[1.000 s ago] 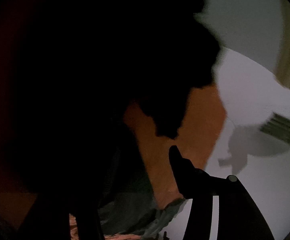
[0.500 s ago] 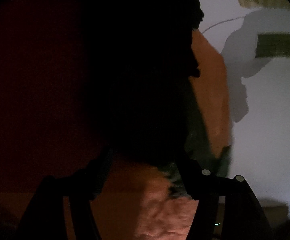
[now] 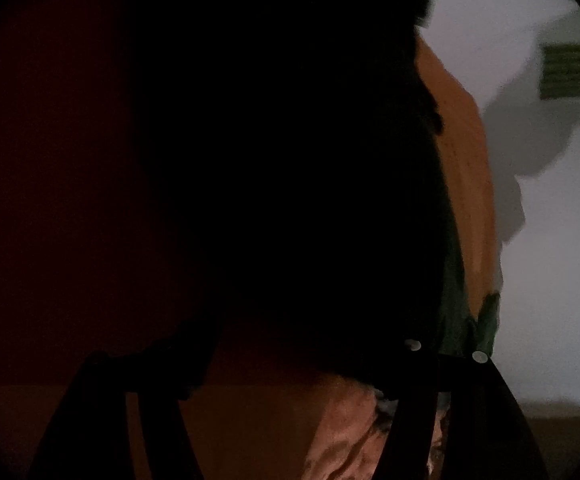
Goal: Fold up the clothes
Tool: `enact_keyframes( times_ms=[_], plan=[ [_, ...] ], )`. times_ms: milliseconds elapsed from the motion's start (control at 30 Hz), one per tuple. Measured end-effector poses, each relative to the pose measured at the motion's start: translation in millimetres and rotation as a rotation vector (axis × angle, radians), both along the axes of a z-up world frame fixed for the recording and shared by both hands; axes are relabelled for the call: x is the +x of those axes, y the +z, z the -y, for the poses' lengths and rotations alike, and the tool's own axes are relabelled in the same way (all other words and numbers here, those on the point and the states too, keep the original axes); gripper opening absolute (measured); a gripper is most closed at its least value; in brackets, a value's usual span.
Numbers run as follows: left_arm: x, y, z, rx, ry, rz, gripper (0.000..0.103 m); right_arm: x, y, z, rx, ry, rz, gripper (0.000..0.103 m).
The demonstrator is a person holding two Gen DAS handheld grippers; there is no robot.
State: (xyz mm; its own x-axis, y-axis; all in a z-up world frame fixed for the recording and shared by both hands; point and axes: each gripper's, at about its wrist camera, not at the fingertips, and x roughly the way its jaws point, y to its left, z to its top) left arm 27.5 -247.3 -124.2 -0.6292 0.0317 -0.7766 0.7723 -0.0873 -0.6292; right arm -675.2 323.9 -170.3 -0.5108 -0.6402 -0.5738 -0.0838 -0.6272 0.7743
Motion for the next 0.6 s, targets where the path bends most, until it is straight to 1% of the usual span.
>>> enact_keyframes(
  times_ms=[67, 167, 200, 267, 300, 400, 433, 500, 533, 567, 600],
  plan=[
    [-2, 0, 9, 0.003, 0.012, -0.005, 0.065, -15, -3, 2, 0.010, -0.013, 0.034, 0.071],
    [-5, 5, 15, 0.003, 0.031, 0.001, 0.065, -29, -3, 9, 0.068, -0.007, 0.086, 0.072],
    [-6, 5, 16, 0.005, 0.035, 0.004, 0.065, -31, -1, 11, 0.094, -0.009, 0.109, 0.072],
    [1, 8, 14, 0.017, 0.038, 0.021, 0.065, -25, 8, 10, 0.179, -0.039, 0.175, 0.072],
    [6, 10, 12, 0.031, 0.039, 0.022, 0.065, -21, 14, 10, 0.227, -0.041, 0.177, 0.072],
    [21, 19, 5, 0.061, 0.032, 0.017, 0.065, -18, 25, 11, 0.381, -0.006, 0.130, 0.072],
    [22, 20, 4, 0.058, 0.022, 0.020, 0.065, -22, 23, 10, 0.387, -0.002, 0.116, 0.072],
    [22, 21, 6, 0.035, -0.009, 0.026, 0.065, -32, 15, 3, 0.297, -0.019, 0.114, 0.072],
    [20, 21, 7, 0.019, -0.026, 0.032, 0.065, -36, 12, 0, 0.258, -0.041, 0.119, 0.069],
    [17, 21, 9, -0.004, -0.046, 0.040, 0.065, -40, 9, -3, 0.226, -0.069, 0.126, 0.058],
    [14, 22, 12, -0.028, -0.062, 0.044, 0.065, -44, 6, -4, 0.225, -0.079, 0.135, 0.017]
  ],
)
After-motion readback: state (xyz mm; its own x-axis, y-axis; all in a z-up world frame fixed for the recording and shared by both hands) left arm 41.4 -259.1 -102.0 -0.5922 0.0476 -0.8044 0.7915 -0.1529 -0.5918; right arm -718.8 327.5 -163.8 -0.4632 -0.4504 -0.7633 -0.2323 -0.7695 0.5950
